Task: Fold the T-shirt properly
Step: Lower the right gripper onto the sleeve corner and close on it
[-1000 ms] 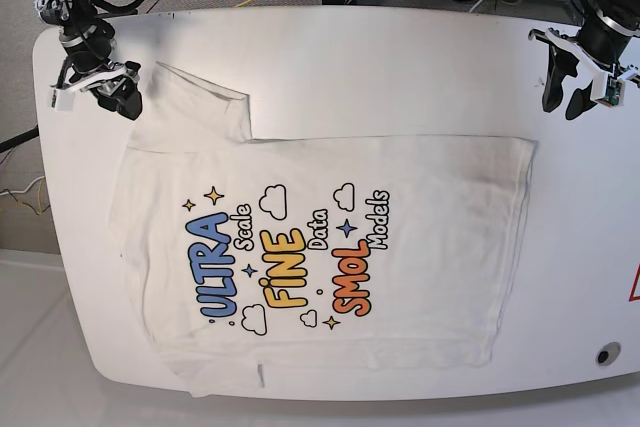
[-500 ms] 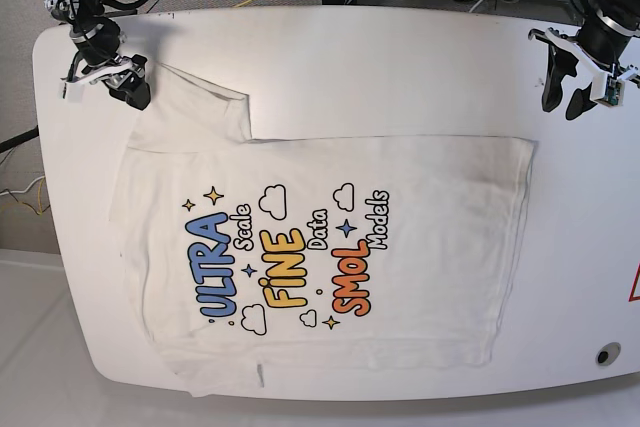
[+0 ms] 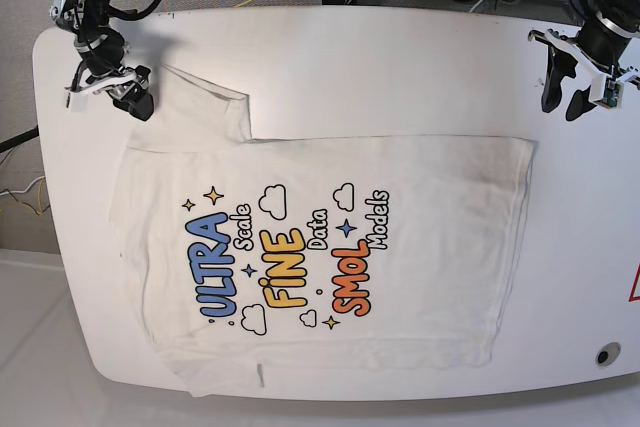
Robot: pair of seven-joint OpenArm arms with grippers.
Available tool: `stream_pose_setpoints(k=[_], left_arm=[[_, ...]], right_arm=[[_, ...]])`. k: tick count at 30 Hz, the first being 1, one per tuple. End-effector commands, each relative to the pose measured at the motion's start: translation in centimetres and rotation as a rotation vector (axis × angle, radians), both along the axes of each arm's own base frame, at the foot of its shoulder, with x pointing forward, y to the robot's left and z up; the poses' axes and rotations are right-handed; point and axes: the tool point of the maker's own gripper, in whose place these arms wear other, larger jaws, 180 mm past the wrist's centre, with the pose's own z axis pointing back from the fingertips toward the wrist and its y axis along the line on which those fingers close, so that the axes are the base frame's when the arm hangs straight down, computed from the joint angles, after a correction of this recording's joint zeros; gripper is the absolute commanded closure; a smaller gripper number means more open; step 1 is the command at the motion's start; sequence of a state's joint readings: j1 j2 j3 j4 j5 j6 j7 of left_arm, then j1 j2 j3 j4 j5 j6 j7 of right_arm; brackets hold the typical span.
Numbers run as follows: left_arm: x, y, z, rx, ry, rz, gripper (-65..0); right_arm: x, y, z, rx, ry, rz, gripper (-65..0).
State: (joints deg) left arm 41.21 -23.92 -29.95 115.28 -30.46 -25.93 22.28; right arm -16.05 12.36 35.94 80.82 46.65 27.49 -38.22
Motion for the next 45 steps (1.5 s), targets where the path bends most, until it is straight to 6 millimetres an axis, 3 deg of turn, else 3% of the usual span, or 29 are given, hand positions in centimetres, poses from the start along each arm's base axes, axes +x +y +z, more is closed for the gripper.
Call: stream_pose_setpoints(k=[1,9,19,27,31,33,35,36,43,45], left_arm=[[0.4,0.0,1.0,0.005,-0.035,-0.011,-22.9],[0.8,-0.2,1.5,0.006,-0.051,-0.024,-23.2],[1.0,0.0,1.5,0.009,-0.047,-0.023,-22.8],[0.9,-0.1,1.5,0.01,-0.046,-0.02,-22.8],[0.8,-0.2,1.4,0.003,-0.045,-0.02,-22.7],[0.9,-0.1,1.2,-0.009,-0.04,-0.017,-22.8],[1.3,0.1,0.6,-0.052,-0.019,-0.003,-24.0],[1.4,0.4,0.2,-0.069,-0.005,0.009,-24.1],[2.3,2.6,-2.6,-0.188,0.085,0.089,-24.5],[3.5,3.7,-3.7,-0.194,0.108,0.115,-25.0]], right_arm=[[0.2,-0.1,0.0,-0.004,0.015,0.014,-30.1],[1.2,0.1,-0.3,0.035,0.026,0.037,-29.8],[-0.3,1.3,-0.6,0.036,0.038,0.047,-30.1],[0.6,1.3,-0.4,0.025,0.021,0.055,-28.6],[0.8,1.3,-0.4,0.017,0.015,0.056,-21.1],[0.9,1.2,-0.3,0.016,0.014,0.051,-14.4],[1.3,1.4,-0.1,0.014,0.013,0.048,-1.8],[1.4,1.4,-0.2,0.013,0.016,0.047,0.0],[1.3,1.6,-0.6,0.001,0.044,0.054,0.0],[0.9,1.7,-1.1,-0.022,0.069,0.075,0.0]])
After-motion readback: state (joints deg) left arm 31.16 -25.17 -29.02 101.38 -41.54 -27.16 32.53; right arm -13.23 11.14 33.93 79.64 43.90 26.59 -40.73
